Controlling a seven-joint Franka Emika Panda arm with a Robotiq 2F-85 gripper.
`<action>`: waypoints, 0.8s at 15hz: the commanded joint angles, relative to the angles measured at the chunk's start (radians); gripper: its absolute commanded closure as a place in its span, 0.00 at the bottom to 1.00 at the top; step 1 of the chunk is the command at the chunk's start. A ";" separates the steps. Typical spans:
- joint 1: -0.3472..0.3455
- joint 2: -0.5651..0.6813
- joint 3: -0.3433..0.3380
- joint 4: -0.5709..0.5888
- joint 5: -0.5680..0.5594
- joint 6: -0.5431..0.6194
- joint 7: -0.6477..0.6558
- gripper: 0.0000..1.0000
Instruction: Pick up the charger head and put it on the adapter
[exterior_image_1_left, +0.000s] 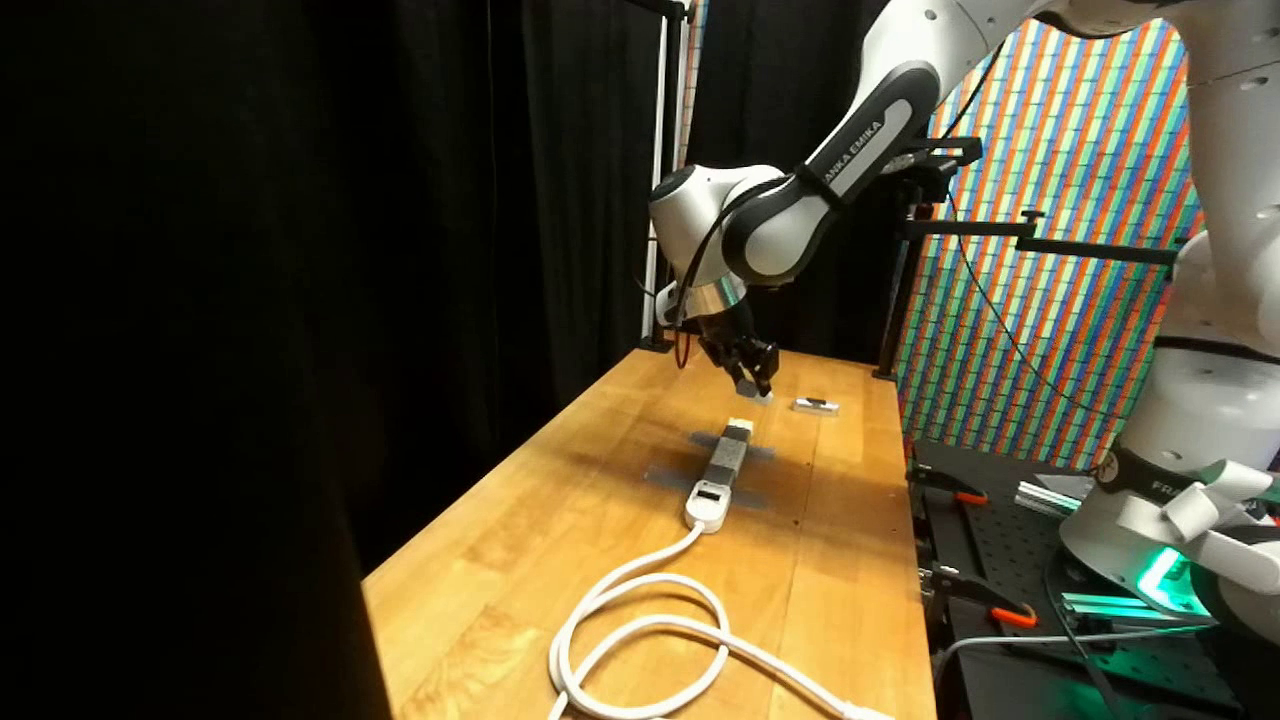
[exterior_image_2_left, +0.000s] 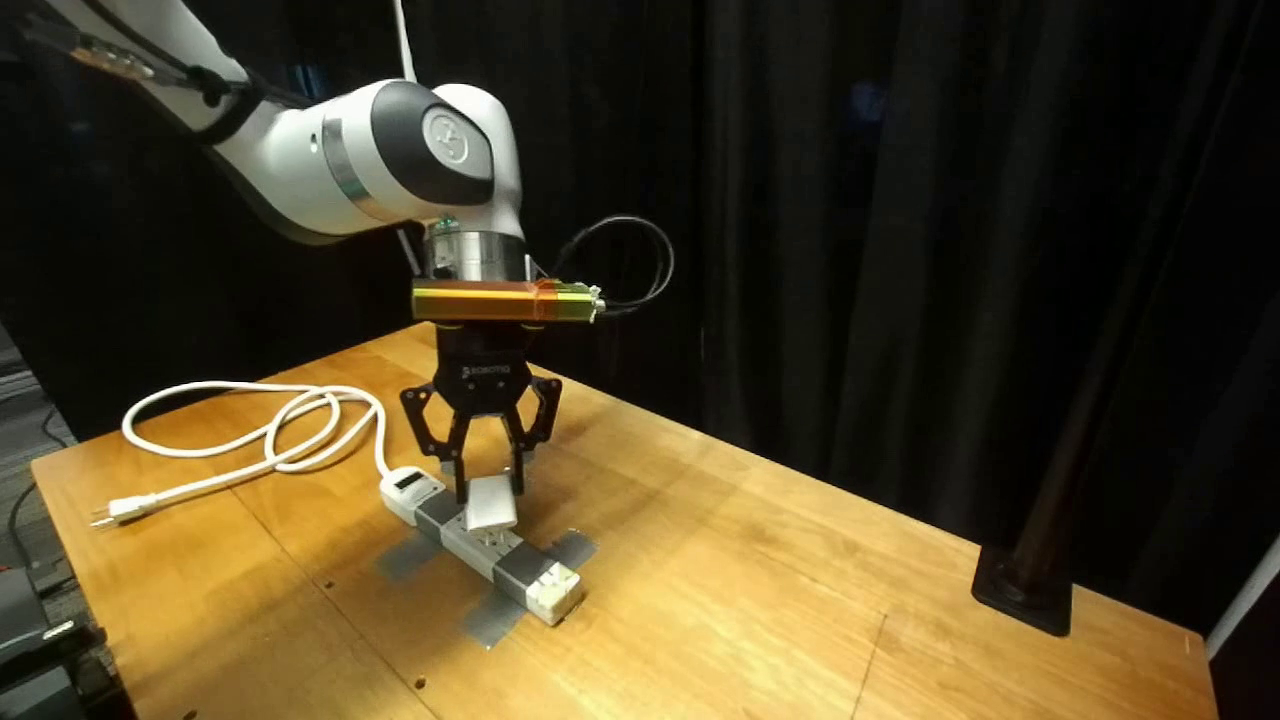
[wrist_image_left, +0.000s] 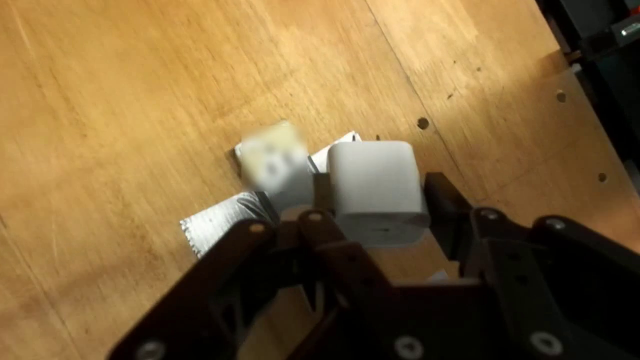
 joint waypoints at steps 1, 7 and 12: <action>-0.043 -0.066 -0.011 -0.046 0.200 0.062 -0.201 0.77; -0.065 -0.050 0.005 -0.107 0.562 0.292 -0.387 0.77; -0.079 -0.056 0.033 -0.161 0.749 0.414 -0.595 0.77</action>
